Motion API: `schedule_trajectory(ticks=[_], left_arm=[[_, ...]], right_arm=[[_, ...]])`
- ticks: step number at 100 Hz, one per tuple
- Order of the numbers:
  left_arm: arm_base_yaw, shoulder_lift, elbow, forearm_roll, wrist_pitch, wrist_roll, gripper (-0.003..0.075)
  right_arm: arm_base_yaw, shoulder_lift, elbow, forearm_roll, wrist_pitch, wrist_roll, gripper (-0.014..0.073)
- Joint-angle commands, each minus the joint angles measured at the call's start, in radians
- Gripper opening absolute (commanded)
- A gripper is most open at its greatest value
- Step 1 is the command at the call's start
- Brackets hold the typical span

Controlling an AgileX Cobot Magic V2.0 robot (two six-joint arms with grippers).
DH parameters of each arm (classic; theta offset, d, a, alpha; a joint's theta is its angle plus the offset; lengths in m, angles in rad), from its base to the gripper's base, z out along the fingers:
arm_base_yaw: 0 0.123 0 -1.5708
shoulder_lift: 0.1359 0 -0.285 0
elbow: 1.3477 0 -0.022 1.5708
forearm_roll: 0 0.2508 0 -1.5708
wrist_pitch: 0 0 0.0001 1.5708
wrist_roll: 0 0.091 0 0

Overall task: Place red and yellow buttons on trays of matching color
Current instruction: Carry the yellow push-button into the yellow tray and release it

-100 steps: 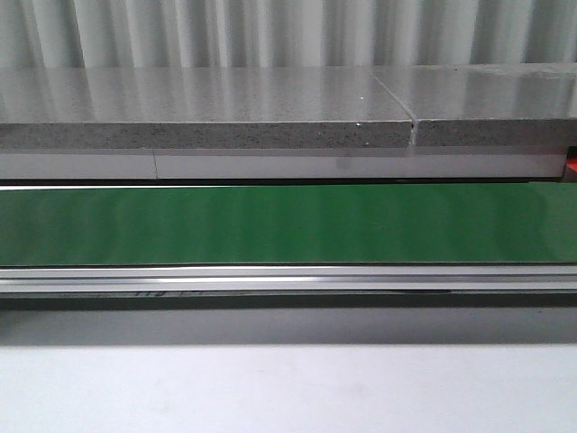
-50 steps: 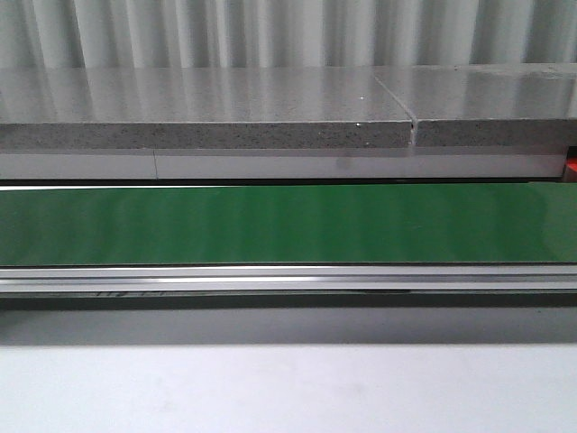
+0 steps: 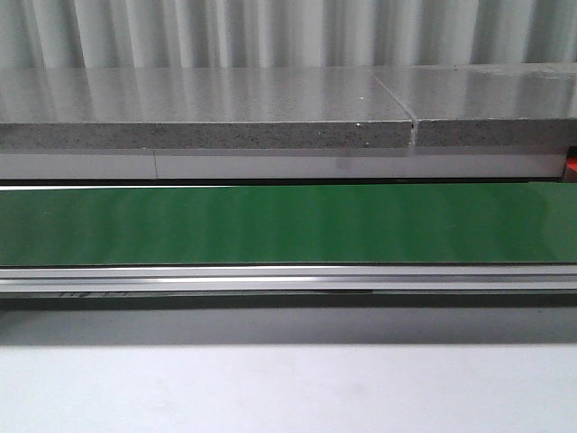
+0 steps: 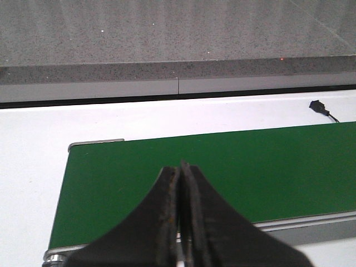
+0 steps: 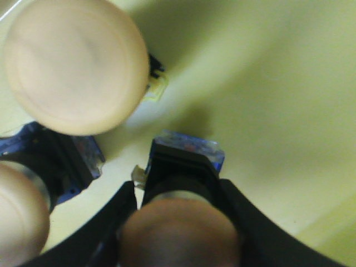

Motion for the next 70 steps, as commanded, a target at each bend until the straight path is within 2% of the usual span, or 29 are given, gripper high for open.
schedule_trajectory(ticks=[1,25,32,42,61,70], left_arm=[[-0.008,0.006,-0.026,-0.022,-0.073,-0.001,-0.0020],[-0.008,0.006,-0.026,-0.022,-0.073,-0.001,-0.0020],[-0.008,0.006,-0.026,-0.022,-0.073,-0.001,-0.0020],[-0.008,0.006,-0.026,-0.022,-0.073,-0.001,-0.0020],[-0.008,0.006,-0.026,-0.022,-0.073,-0.001,-0.0020],[-0.008,0.006,-0.026,-0.022,-0.073,-0.001,-0.0020]], right_arm=[[-0.006,-0.024,-0.017,-0.012,-0.014,0.001,0.0022],[-0.006,-0.018,-0.017,-0.019,0.014,0.001,0.0028],[-0.006,-0.018,-0.017,-0.019,0.018,0.001,0.0062],[-0.006,-0.018,-0.017,-0.025,0.022,0.001,0.0171],[-0.006,-0.018,-0.017,-0.025,0.029,0.001,0.0478],[-0.006,-0.019,-0.017,-0.027,0.037,0.001,0.0554]])
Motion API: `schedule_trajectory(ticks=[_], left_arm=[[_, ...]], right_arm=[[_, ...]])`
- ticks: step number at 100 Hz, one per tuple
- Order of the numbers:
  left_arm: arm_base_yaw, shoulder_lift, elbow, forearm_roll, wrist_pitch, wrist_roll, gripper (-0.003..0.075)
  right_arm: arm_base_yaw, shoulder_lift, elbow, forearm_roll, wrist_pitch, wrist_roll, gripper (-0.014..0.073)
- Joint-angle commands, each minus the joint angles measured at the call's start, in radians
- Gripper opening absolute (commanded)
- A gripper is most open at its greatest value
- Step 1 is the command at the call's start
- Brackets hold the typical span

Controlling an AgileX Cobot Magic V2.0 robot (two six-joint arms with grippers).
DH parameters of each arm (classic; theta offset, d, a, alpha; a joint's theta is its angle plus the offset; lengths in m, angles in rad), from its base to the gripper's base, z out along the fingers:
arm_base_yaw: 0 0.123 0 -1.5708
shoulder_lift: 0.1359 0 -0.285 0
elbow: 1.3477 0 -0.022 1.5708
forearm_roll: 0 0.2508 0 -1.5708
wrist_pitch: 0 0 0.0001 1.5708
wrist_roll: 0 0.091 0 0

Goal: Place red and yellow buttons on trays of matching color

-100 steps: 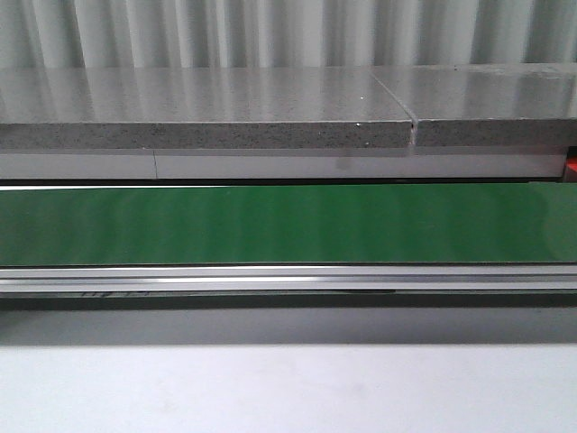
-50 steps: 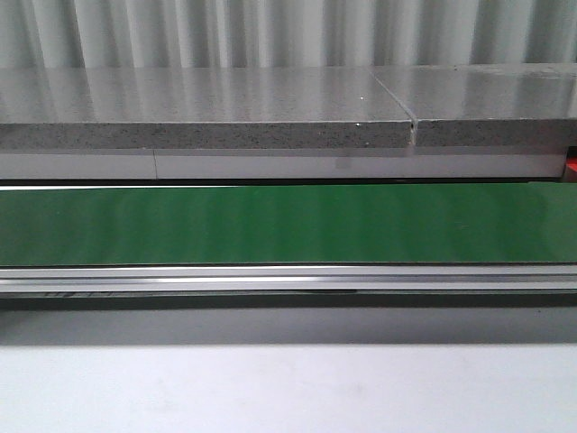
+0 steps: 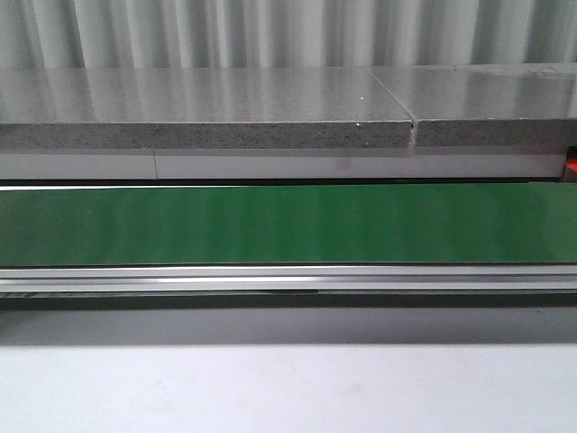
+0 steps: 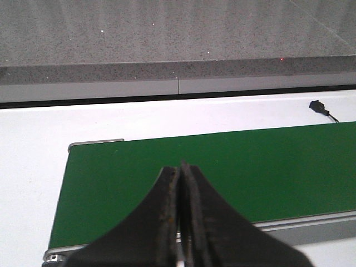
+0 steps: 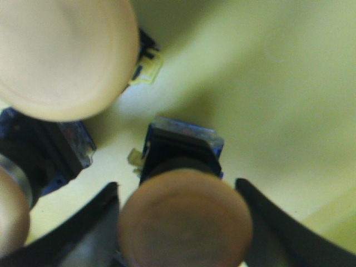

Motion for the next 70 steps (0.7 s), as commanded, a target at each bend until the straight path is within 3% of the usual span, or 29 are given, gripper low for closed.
schedule_trajectory(ticks=[1,70], left_arm=[[-0.008,0.006,-0.026,-0.022,-0.073,-0.001,-0.0020],[-0.008,0.006,-0.026,-0.022,-0.073,-0.001,-0.0020]], right_arm=[[-0.006,-0.034,-0.017,-0.018,0.005,0.001,0.0556],[-0.004,-0.191,-0.123,-0.019,0.133,0.001,0.0560]])
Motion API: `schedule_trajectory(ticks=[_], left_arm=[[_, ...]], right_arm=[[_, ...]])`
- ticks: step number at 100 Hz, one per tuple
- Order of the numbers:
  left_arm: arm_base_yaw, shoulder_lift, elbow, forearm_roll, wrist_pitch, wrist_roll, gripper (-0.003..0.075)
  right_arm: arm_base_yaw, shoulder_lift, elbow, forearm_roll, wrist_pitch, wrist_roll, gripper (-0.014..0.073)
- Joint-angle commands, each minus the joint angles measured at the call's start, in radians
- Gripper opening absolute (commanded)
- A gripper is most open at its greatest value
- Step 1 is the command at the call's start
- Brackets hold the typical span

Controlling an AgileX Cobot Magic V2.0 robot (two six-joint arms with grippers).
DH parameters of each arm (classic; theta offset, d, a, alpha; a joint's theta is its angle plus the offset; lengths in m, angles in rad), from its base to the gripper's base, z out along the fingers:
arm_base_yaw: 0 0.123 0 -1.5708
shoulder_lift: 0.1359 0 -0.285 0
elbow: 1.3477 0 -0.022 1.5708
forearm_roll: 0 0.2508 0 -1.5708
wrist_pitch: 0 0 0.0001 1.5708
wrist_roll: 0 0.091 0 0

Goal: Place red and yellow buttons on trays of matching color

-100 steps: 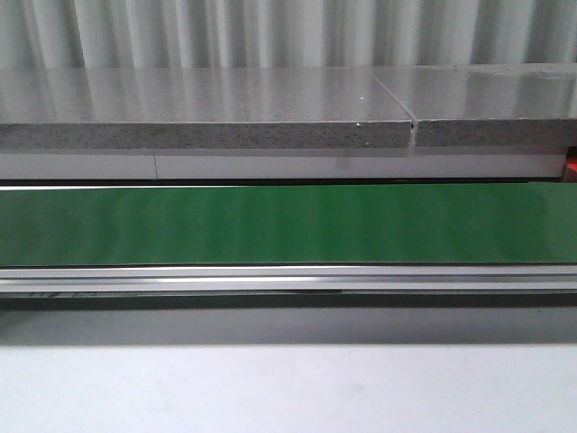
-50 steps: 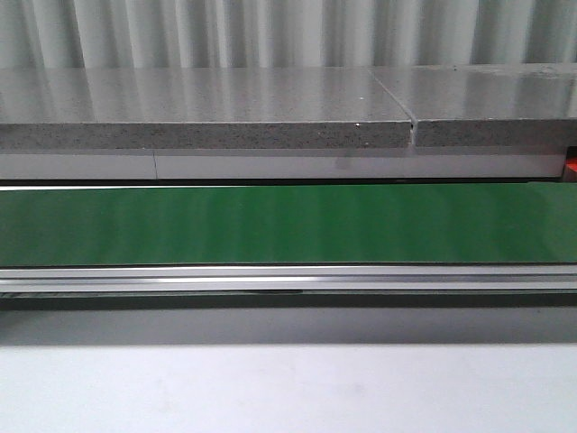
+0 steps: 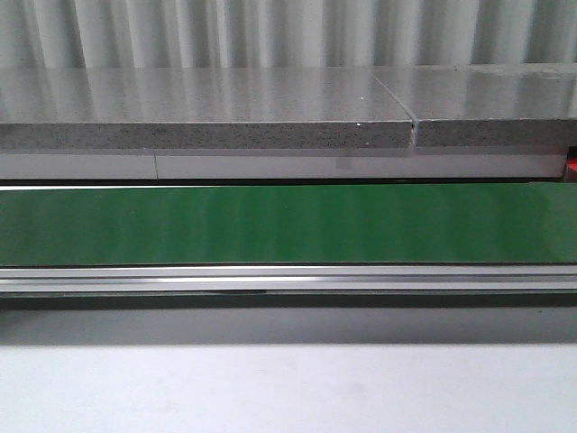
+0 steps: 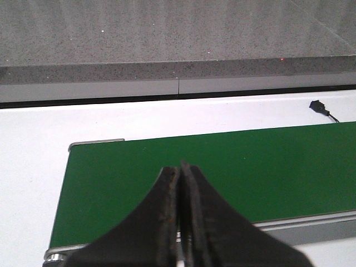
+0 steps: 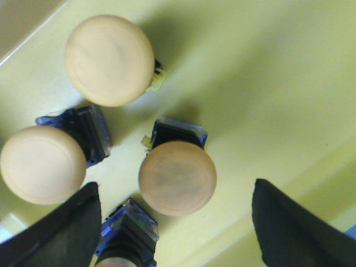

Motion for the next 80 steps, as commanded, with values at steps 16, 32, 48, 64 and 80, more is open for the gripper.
schedule_trajectory(ticks=[16,32,48,64,80], left_arm=[[-0.008,0.006,-0.026,-0.022,-0.073,-0.001,-0.0020],[-0.008,0.006,-0.026,-0.022,-0.073,-0.001,-0.0020],[-0.008,0.006,-0.026,-0.022,-0.073,-0.001,-0.0020],[-0.008,0.006,-0.026,-0.022,-0.073,-0.001,-0.0020],[-0.008,0.006,-0.026,-0.022,-0.073,-0.001,-0.0020]], right_arm=[[0.015,-0.128,-0.048,-0.006,0.013,0.002,0.0560],[0.113,-0.197,-0.048,-0.006,0.004,0.002,0.0560],[0.250,-0.263,-0.048,-0.011,-0.017,-0.008,0.0560],[0.397,-0.341,-0.048,-0.012,-0.050,-0.019,0.0560],[0.543,-0.421,-0.044,-0.012,-0.074,-0.042,0.0560]])
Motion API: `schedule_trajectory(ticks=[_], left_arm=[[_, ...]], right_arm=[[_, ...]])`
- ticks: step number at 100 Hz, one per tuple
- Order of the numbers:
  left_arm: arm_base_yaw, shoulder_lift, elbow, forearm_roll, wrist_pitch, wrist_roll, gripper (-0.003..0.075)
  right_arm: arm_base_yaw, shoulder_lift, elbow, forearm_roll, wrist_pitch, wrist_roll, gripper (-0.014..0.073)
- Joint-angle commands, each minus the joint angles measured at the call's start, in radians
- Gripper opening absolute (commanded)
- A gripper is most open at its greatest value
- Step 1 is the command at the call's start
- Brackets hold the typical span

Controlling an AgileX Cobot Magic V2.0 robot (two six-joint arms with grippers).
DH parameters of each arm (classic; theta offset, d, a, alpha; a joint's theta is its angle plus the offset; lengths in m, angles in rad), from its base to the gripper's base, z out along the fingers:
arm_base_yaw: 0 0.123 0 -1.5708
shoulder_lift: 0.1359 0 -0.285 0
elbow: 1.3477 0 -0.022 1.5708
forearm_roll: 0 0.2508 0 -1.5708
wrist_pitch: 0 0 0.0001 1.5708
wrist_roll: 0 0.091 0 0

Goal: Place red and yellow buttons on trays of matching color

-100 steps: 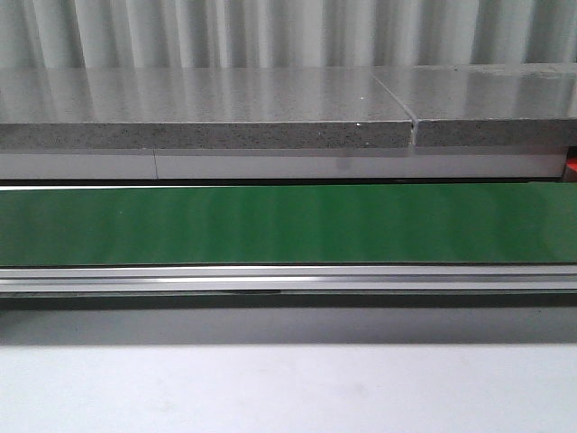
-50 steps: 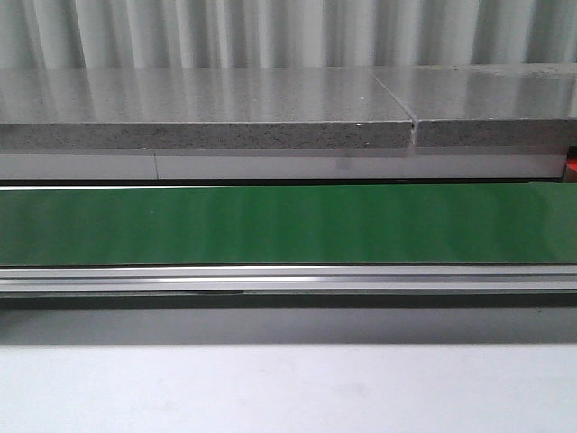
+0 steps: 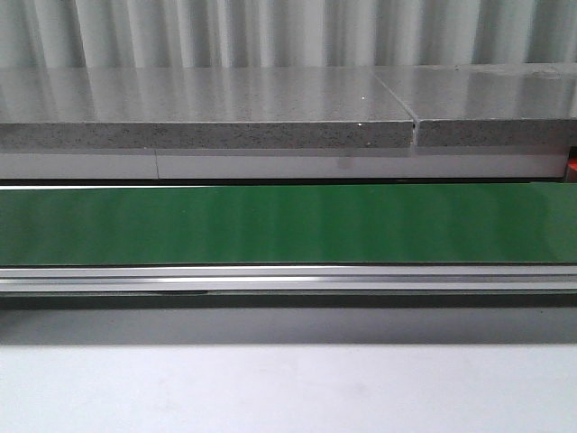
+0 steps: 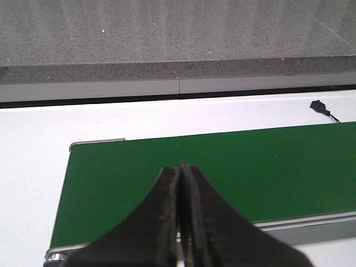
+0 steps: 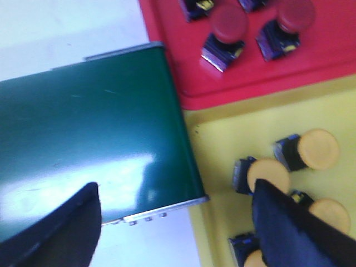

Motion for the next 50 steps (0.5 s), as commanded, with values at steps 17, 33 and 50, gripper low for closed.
schedule_trajectory(ticks=[17,33,50], left_arm=[[-0.008,0.006,-0.026,-0.022,-0.073,-0.001,-0.0020],[-0.008,0.006,-0.026,-0.022,-0.073,-0.001,-0.0020],[-0.008,0.006,-0.026,-0.022,-0.073,-0.001,-0.0020]], right_arm=[[0.201,-0.159,0.013,-0.013,-0.122,-0.065,0.0560],[0.242,-0.266,0.090,-0.013,-0.151,-0.082,0.0560],[0.242,-0.418,0.194,-0.013,-0.175,-0.090,0.0560]])
